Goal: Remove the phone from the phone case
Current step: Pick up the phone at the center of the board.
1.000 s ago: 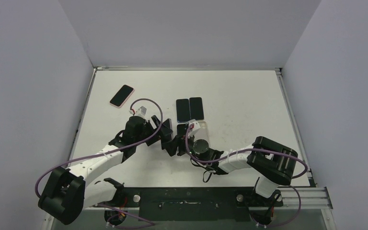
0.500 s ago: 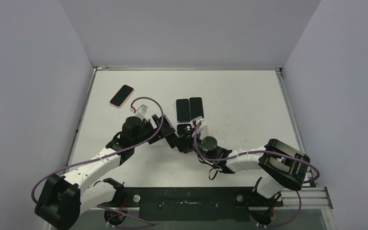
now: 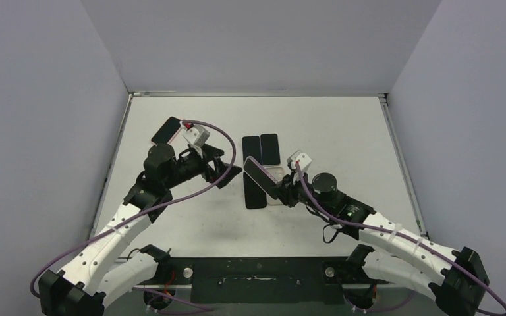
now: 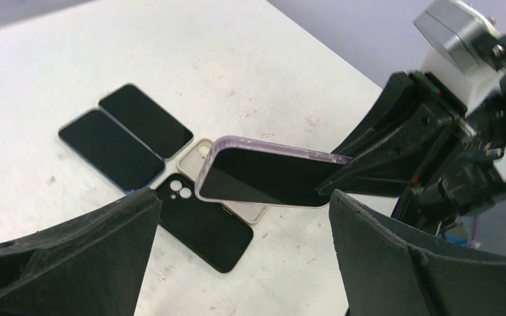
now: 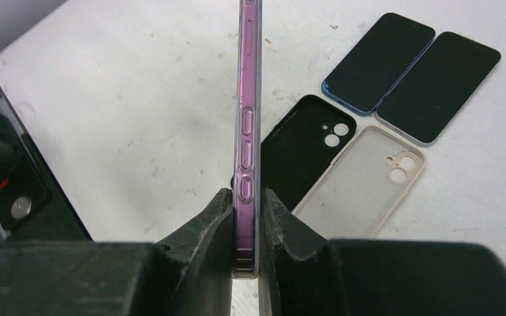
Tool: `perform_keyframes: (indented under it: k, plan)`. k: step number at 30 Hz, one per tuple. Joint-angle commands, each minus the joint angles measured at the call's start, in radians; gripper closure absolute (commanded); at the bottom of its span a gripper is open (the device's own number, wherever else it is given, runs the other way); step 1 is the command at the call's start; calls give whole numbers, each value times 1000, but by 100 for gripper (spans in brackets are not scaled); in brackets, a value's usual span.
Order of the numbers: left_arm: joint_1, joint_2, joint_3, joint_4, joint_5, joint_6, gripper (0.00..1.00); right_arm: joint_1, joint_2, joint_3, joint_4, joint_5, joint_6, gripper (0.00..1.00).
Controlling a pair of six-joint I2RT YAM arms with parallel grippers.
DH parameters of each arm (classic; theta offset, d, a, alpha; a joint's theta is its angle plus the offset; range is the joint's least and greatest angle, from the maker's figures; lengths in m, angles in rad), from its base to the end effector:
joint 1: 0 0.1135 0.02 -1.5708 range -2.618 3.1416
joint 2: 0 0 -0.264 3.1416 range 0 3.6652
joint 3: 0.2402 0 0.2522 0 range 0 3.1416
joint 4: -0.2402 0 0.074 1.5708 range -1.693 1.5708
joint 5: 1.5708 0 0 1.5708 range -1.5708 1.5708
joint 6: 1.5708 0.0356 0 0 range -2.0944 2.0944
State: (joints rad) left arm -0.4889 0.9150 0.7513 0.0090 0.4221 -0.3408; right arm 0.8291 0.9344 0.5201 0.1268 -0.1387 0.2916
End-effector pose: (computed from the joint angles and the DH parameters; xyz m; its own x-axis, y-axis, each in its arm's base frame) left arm 0.1836 -0.1142 0.3256 -0.3909 -0.1374 -0.9101 0.6951 0.6041 -0.3897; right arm 0.1425 0.1628 0.2512 -0.4192 -0.0360 -0.9072 -0.7301 0.6073 0.3132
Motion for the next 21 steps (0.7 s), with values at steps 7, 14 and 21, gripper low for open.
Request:
perform_keyframes:
  k: [7, 14, 21]
  plan:
    - [-38, 57, 163, -110, 295, 640, 4, -19, -58, 284, -433, -171, -330, 100]
    - [-146, 114, 230, -277, 285, 991, 5, -18, -39, 371, -535, -220, -386, 100]
    - [-231, 169, 257, -323, 296, 1134, 9, -18, -11, 415, -583, -303, -426, 100]
